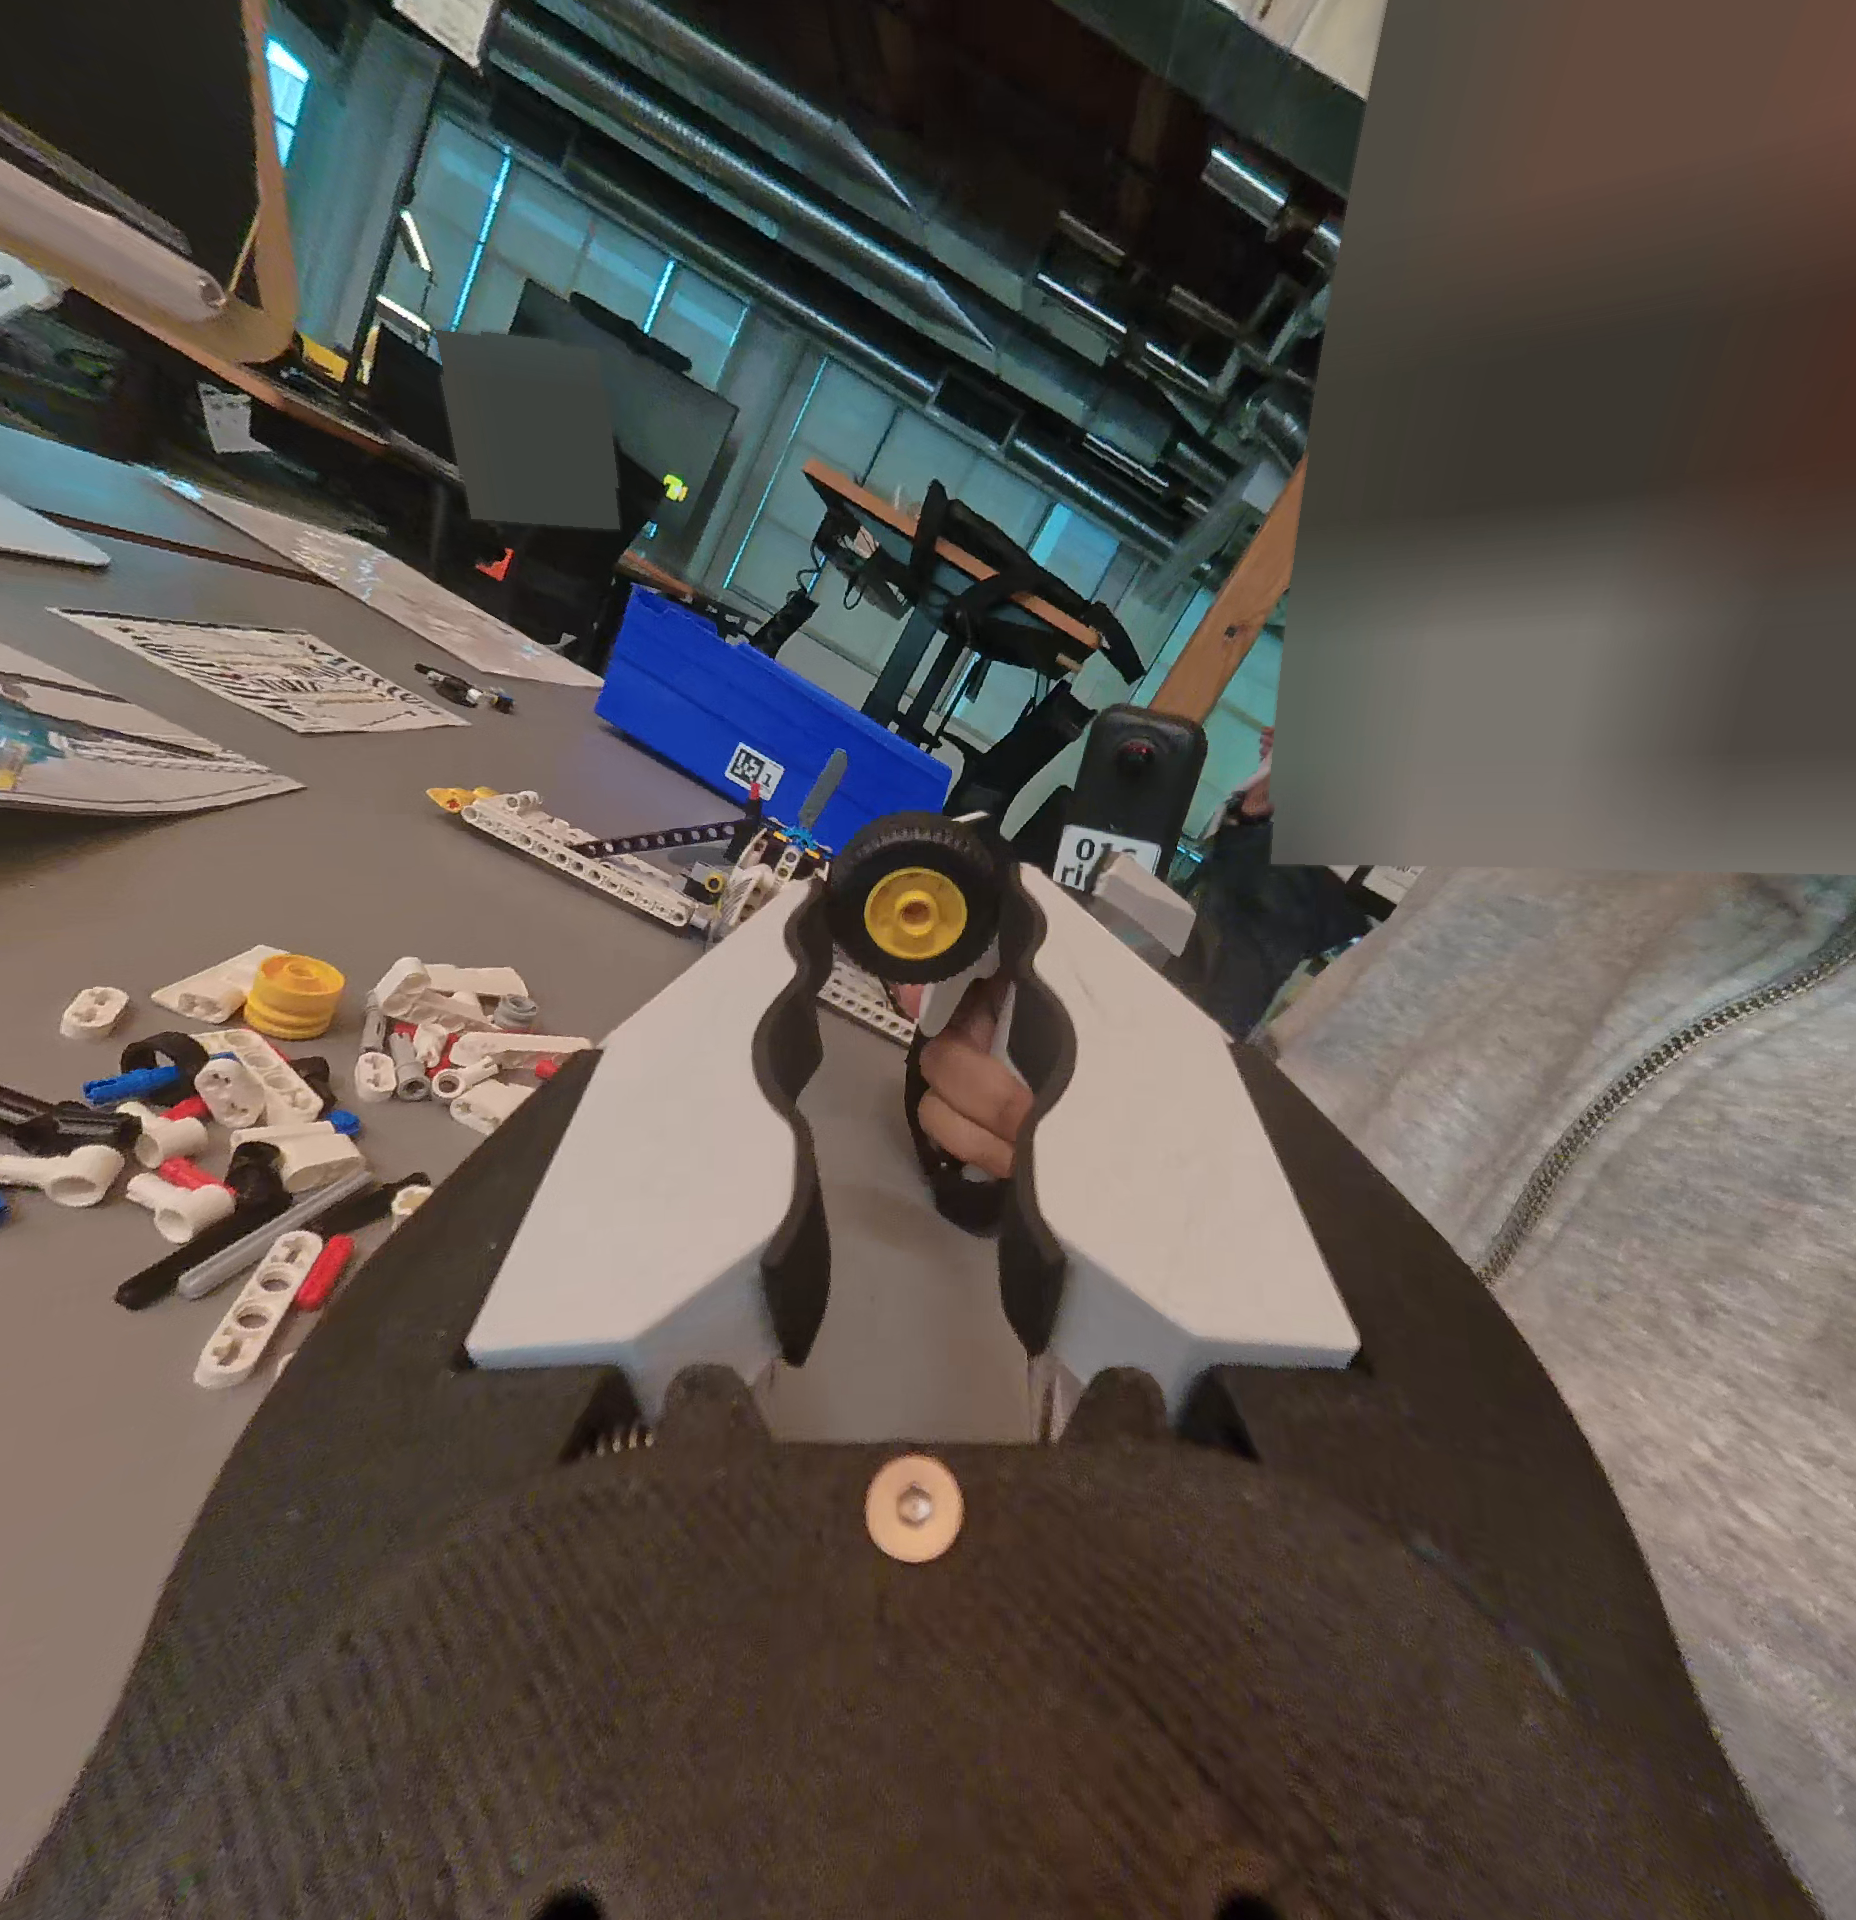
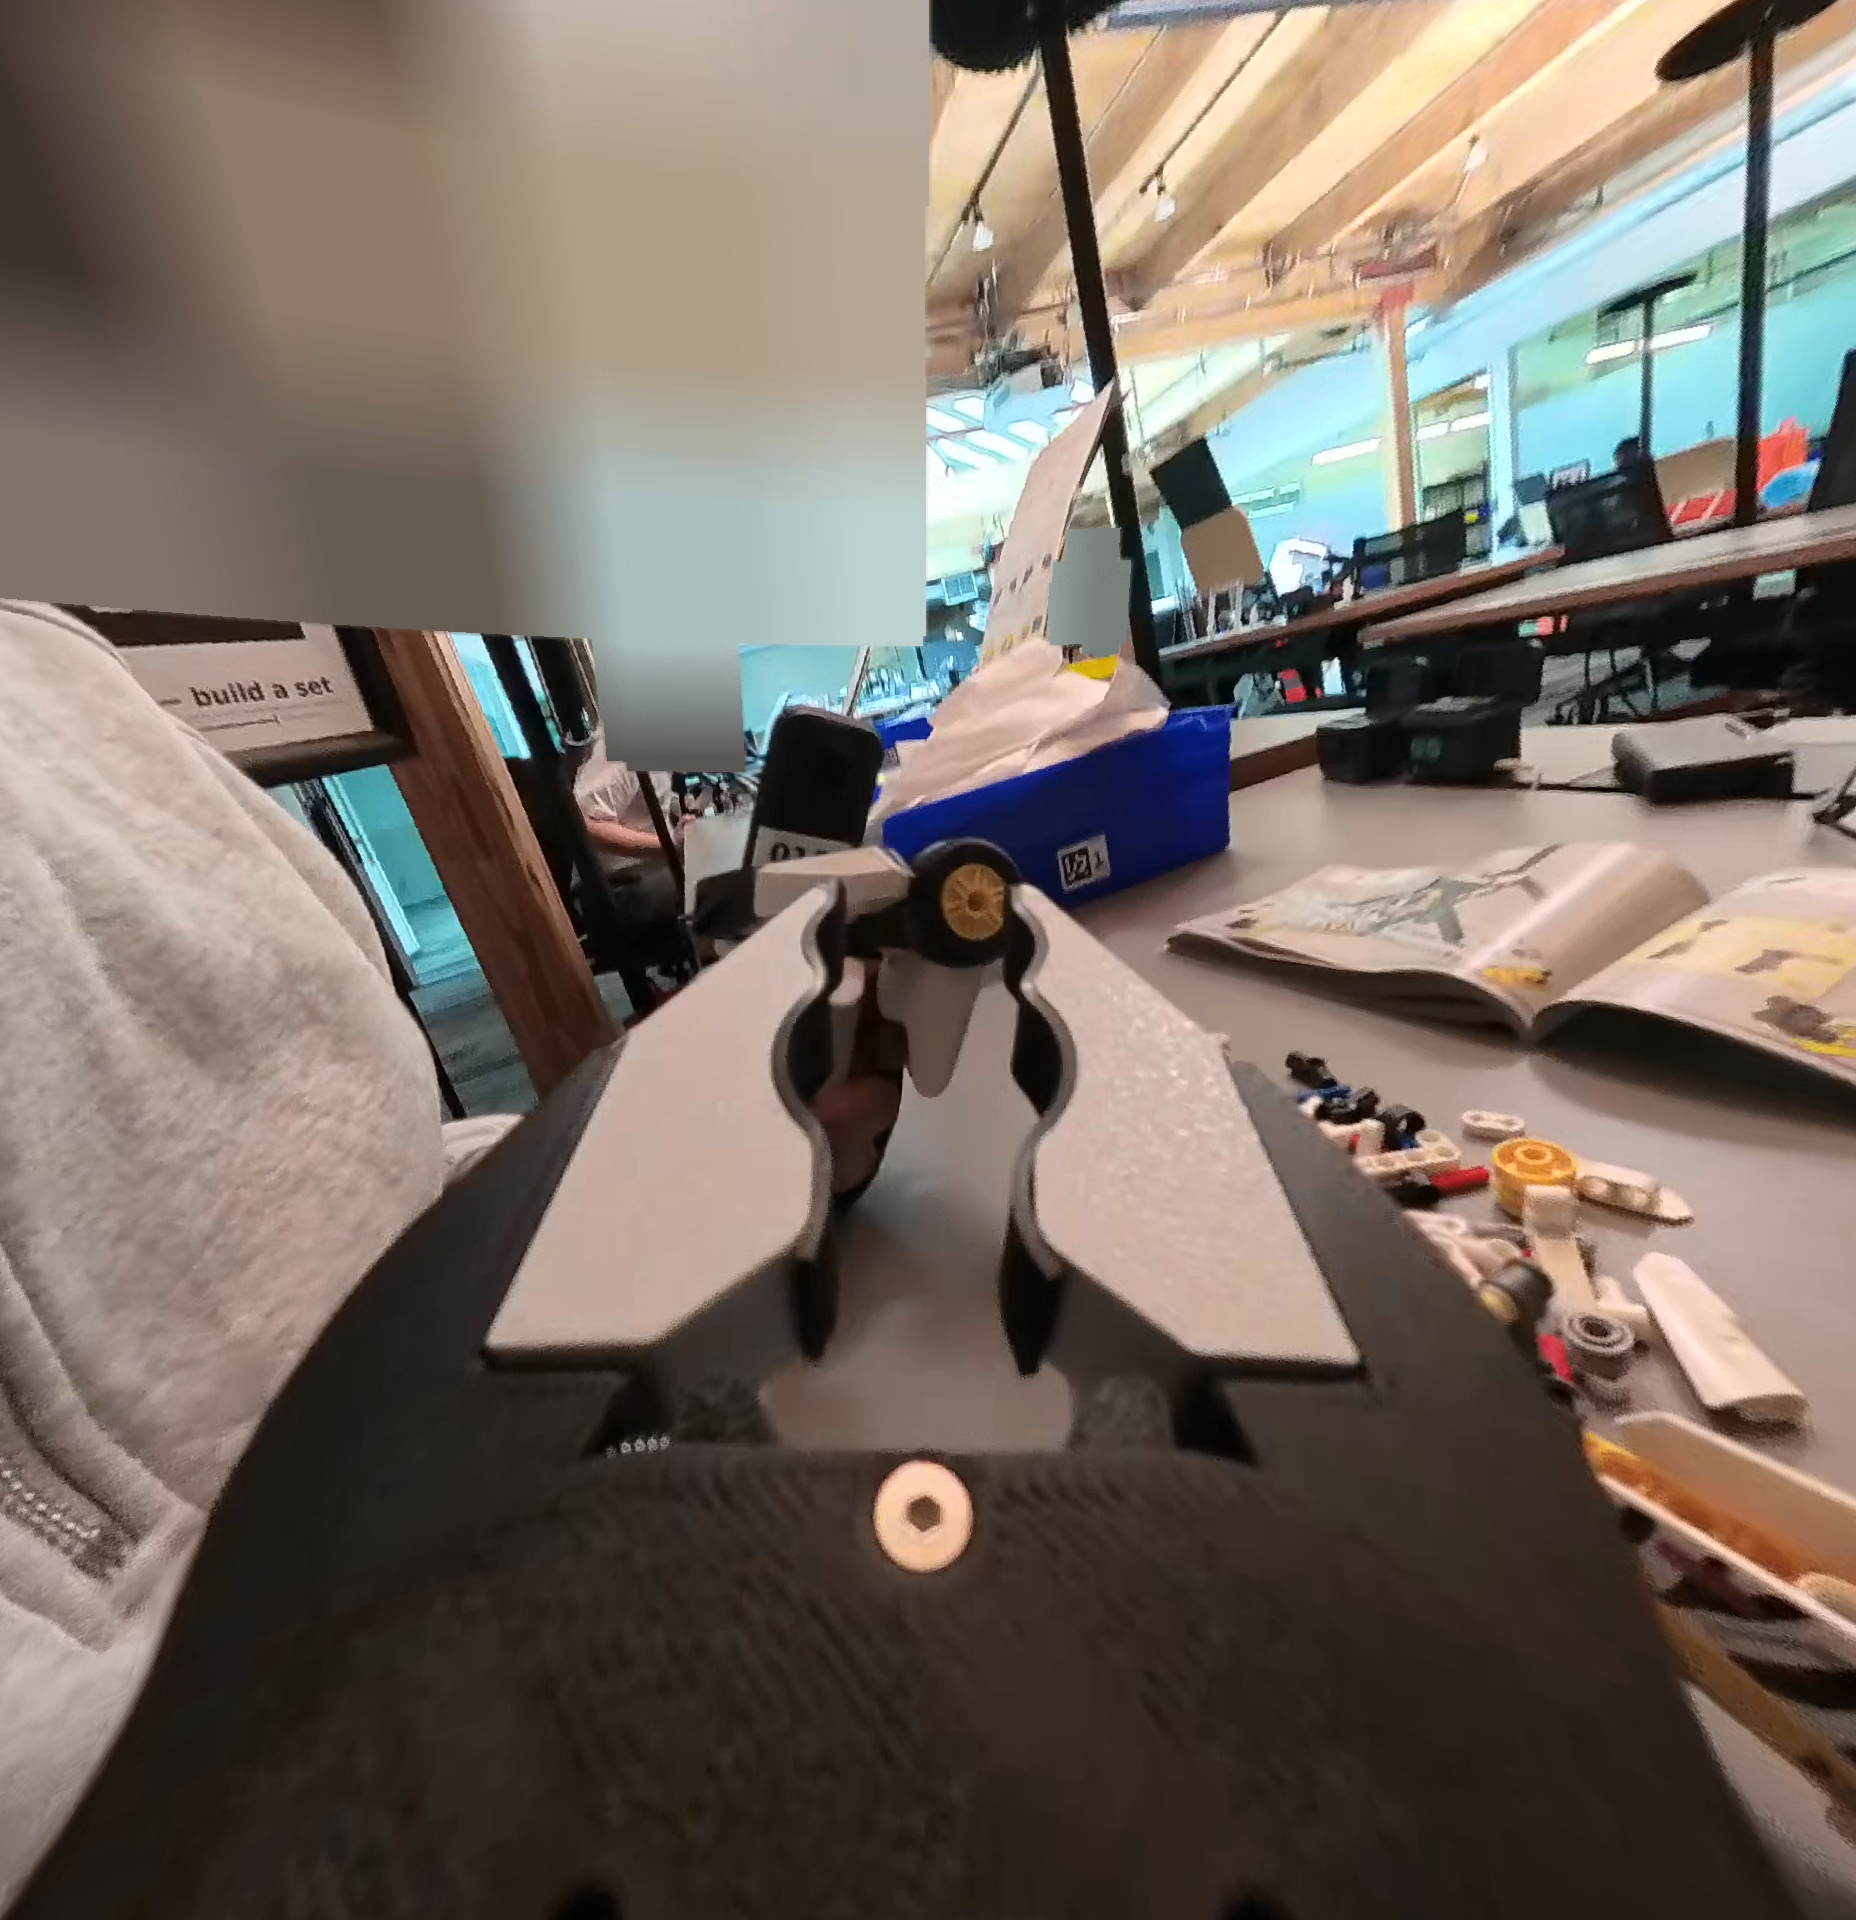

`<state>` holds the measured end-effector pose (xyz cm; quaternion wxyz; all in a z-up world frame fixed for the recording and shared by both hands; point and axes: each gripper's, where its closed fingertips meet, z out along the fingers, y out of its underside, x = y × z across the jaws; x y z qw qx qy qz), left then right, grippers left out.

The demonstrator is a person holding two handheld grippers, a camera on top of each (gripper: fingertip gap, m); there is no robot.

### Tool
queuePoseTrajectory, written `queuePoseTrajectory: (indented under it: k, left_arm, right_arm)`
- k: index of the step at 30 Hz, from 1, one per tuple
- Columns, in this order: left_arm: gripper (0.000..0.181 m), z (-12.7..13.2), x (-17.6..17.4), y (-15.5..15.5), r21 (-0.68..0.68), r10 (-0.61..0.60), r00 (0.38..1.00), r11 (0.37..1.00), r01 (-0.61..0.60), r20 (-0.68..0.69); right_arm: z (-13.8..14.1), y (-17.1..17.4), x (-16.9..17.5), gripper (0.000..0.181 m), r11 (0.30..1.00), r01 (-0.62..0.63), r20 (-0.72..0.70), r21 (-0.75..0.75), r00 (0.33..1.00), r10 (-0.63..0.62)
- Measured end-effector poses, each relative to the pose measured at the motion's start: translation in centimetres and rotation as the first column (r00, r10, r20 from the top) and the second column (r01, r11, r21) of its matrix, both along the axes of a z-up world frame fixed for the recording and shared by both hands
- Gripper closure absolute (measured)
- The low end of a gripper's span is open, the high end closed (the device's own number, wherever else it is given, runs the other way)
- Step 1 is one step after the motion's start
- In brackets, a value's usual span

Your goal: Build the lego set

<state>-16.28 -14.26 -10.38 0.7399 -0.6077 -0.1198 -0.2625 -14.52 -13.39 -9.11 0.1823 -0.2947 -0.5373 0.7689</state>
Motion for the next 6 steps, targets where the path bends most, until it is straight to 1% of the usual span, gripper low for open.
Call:
queuePoseTrajectory:
  k: [6]
  left_arm:
    - [0.151, -0.03, -0.65, 0.22, 0.014, -0.022, 0.998, 1.000, 0.022, 0.058]
  right_arm:
    - [0.59, 0.34, 0.78, 0.152, 0.999, -0.029, -0.051, -0.040, 0.998, 0.027]
